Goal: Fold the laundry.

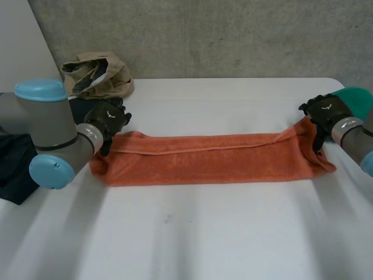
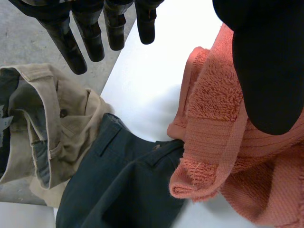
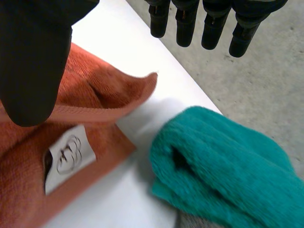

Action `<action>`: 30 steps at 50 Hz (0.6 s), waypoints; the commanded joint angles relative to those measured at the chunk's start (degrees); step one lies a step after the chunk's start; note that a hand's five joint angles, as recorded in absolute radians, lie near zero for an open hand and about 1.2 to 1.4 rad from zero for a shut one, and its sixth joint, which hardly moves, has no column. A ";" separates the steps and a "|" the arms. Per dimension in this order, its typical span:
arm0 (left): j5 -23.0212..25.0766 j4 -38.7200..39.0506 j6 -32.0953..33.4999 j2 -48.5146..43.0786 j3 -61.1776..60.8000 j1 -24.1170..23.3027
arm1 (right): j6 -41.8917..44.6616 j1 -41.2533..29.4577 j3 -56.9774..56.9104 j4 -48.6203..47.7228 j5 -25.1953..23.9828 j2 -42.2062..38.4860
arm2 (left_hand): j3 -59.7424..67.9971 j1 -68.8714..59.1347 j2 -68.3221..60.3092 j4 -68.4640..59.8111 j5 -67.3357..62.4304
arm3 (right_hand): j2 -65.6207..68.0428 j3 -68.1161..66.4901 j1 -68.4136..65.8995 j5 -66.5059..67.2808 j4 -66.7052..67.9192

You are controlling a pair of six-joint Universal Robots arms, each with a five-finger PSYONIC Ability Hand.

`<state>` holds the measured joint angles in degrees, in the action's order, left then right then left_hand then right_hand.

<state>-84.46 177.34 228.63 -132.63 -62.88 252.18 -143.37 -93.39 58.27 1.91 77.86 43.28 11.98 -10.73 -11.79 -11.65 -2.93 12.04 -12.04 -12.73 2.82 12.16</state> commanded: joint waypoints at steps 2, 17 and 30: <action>1.58 1.51 0.06 -8.08 8.11 0.60 | -5.16 -1.71 -7.81 -1.64 -2.09 -7.32 | -1.98 0.73 1.79 1.65 2.93 | -2.04 2.04 2.73 -2.82 -2.16; 1.84 11.98 -3.36 -23.64 33.96 2.18 | -10.00 -3.73 -27.33 -17.02 6.69 -22.71 | -1.98 0.73 1.79 1.65 2.93 | -2.04 2.04 2.73 -2.82 -2.16; 2.99 14.87 -9.52 -13.63 18.51 1.48 | -9.29 -2.68 -11.87 -19.57 4.15 -11.47 | -1.98 0.73 1.79 1.65 2.93 | -2.04 2.04 2.73 -2.82 -2.16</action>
<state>-81.29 189.89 219.95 -151.60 -35.52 253.44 -152.64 -96.83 37.80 -17.17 83.97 25.27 11.98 -10.73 -11.78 -11.66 -2.93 12.04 -12.04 -12.73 2.82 12.16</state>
